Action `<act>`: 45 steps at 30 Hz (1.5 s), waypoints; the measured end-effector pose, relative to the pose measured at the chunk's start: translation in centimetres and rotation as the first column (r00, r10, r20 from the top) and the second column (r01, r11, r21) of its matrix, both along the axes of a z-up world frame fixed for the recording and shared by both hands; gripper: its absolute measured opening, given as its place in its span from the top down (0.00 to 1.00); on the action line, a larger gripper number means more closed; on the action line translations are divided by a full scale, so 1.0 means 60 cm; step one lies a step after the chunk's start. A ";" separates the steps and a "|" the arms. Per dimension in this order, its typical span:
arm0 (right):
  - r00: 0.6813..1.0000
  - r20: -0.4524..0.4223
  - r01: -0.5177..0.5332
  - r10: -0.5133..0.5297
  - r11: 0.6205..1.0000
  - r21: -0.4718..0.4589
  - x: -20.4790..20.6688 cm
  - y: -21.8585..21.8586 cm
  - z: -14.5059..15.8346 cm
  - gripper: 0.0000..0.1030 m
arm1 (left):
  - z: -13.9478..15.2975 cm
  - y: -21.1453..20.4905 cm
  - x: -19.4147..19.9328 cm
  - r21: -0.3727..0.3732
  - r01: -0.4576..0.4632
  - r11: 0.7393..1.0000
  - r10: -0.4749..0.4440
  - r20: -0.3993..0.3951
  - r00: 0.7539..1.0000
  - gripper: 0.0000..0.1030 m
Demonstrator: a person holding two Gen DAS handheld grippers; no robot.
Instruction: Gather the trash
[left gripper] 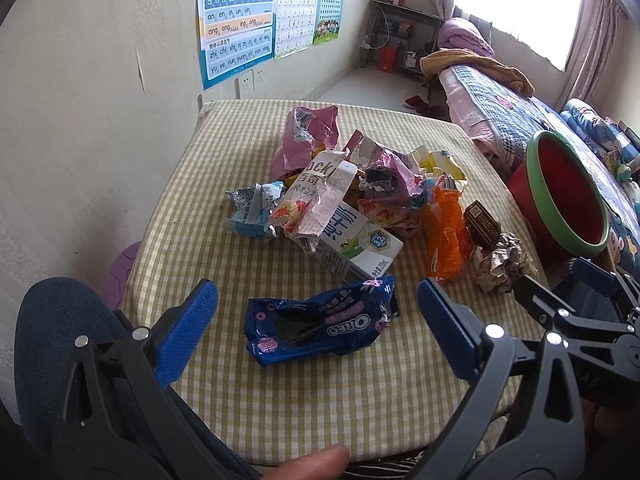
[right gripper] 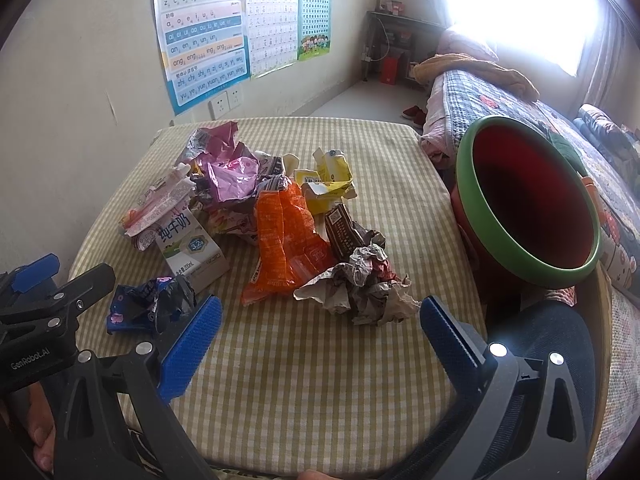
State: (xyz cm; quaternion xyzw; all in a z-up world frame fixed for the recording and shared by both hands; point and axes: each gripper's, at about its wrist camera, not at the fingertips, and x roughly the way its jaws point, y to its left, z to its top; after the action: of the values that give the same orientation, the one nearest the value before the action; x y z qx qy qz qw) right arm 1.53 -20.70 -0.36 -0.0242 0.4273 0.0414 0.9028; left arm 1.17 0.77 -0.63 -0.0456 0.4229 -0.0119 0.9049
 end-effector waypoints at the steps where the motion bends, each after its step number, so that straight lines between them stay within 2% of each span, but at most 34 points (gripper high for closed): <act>1: 1.000 0.002 0.000 0.000 1.000 0.001 0.000 0.000 0.001 0.07 | 0.000 0.000 0.000 -0.002 0.001 1.000 -0.001 0.001 1.000 0.05; 31: 1.000 -0.003 0.003 -0.003 1.000 0.008 0.008 -0.002 0.001 0.07 | 0.001 0.000 0.004 -0.022 0.009 1.000 -0.009 -0.002 1.000 0.05; 35: 1.000 -0.020 -0.004 0.004 1.000 0.002 0.012 -0.001 -0.004 0.07 | 0.003 0.004 0.007 -0.034 0.007 0.999 -0.007 -0.013 1.000 0.05; 40: 0.998 -0.064 0.017 -0.016 1.000 0.021 0.026 -0.016 -0.010 0.07 | 0.011 0.004 0.020 -0.009 0.020 1.000 -0.020 -0.009 1.000 0.05; 45: 0.993 -0.109 0.045 -0.040 0.998 0.044 0.052 -0.038 -0.020 0.07 | -0.001 0.008 0.053 -0.006 0.033 0.999 -0.033 -0.054 0.998 0.05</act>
State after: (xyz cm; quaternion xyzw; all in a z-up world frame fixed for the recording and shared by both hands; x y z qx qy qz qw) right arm 4.62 -23.01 -1.53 0.0084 0.4751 0.0332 0.8793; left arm 4.38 1.24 -0.69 -0.0410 0.4479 -0.0266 0.8927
